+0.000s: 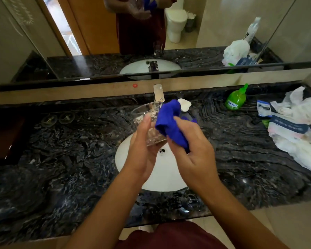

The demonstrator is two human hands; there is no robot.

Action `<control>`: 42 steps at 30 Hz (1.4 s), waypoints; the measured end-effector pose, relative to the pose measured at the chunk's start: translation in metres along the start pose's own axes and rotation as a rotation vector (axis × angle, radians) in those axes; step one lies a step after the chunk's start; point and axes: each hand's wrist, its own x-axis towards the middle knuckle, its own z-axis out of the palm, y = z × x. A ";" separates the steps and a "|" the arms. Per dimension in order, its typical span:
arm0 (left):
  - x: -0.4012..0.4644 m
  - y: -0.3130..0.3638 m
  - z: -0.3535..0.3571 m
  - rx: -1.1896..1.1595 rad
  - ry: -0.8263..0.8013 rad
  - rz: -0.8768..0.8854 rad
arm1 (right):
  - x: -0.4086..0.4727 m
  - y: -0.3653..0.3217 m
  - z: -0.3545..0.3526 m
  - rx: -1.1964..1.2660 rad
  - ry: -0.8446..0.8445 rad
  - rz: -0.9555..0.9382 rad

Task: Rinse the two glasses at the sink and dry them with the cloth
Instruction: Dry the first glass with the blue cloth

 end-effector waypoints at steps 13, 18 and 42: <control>-0.004 0.007 -0.006 0.126 -0.133 0.077 | 0.014 -0.008 -0.002 0.607 -0.033 0.385; 0.000 0.009 -0.007 0.079 -0.028 0.125 | 0.005 0.002 0.006 0.614 -0.098 0.413; 0.010 0.040 -0.057 1.160 -0.252 0.453 | 0.052 -0.012 -0.020 0.292 -0.545 0.216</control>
